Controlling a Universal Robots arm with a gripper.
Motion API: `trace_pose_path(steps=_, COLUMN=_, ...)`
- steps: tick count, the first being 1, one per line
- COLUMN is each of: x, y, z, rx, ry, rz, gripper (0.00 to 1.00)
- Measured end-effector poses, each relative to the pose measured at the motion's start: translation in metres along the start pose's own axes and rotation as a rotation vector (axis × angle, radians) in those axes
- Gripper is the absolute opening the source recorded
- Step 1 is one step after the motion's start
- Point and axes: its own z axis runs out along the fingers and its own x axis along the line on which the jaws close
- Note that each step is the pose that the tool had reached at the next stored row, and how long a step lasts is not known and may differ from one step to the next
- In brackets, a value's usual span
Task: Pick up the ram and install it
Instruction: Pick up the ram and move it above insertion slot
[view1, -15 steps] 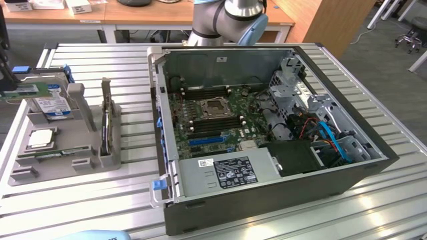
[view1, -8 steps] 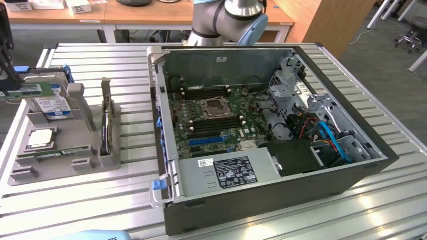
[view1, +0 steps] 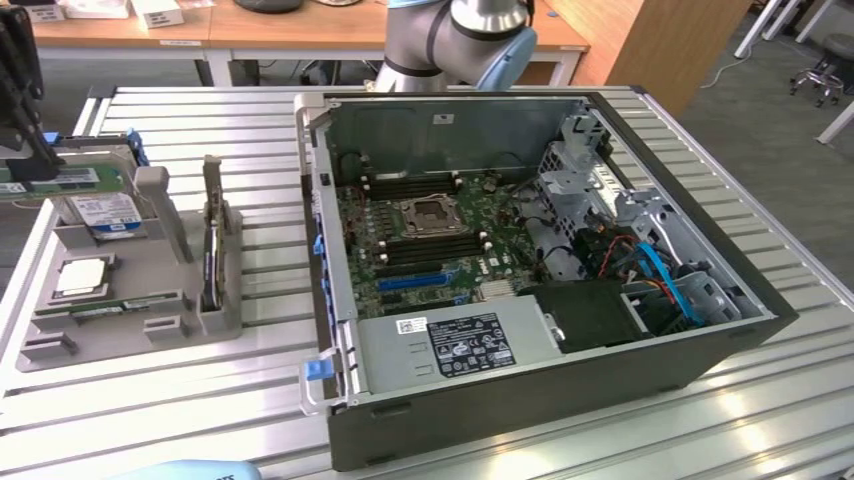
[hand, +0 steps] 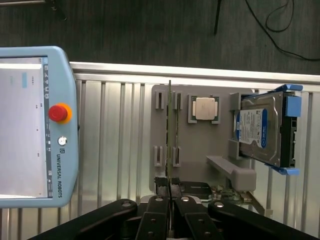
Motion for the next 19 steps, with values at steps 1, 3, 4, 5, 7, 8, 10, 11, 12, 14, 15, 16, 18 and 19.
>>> trace_pose_path(steps=1, x=0.0, y=-0.0014, z=-0.0001, rx=0.0, ry=0.0, rz=0.0, gripper=0.12)
trace_pose_path(steps=3, x=0.0, y=-0.0045, z=-0.0002, rx=0.0001, ry=-0.0001, rz=0.0, gripper=0.12)
trace_pose_path(steps=4, x=0.0, y=-0.0061, z=-0.0002, rx=0.0001, ry=-0.0001, rz=0.0, gripper=0.12)
trace_pose_path(steps=5, x=0.0, y=-0.0077, z=-0.0003, rx=0.0001, ry=-0.0001, rz=0.0, gripper=0.12)
trace_pose_path(steps=7, x=0.0, y=-0.0114, z=-0.0005, rx=0.0, ry=-0.0001, rz=0.0, gripper=0.12)
trace_pose_path(steps=8, x=0.0, y=-0.0131, z=-0.0005, rx=0.0001, ry=0.0, rz=0.0, gripper=0.12)
trace_pose_path(steps=10, x=0.0, y=-0.0168, z=-0.0008, rx=0.0, ry=0.0, rz=0.0, gripper=0.12)
trace_pose_path(steps=11, x=0.0, y=-0.0186, z=-0.0008, rx=0.0, ry=-0.0001, rz=0.0, gripper=0.12)
trace_pose_path(steps=12, x=0.0, y=-0.0206, z=-0.0009, rx=0.0, ry=0.0, rz=0.0, gripper=0.12)
trace_pose_path(steps=14, x=0.001, y=-0.0244, z=-0.0011, rx=0.0, ry=0.0, rz=0.0, gripper=0.12)
trace_pose_path(steps=15, x=0.001, y=-0.0263, z=-0.0011, rx=0.0001, ry=-0.0001, rz=0.0, gripper=0.12)
trace_pose_path(steps=16, x=0.001, y=-0.0283, z=-0.0012, rx=0.0, ry=-0.0001, rz=0.0, gripper=0.12)
trace_pose_path(steps=18, x=0.001, y=-0.0324, z=-0.0015, rx=0.0, ry=0.0, rz=0.0, gripper=0.12)
trace_pose_path(steps=19, x=0.001, y=-0.0345, z=-0.0015, rx=0.0, ry=0.0, rz=0.0, gripper=0.12)
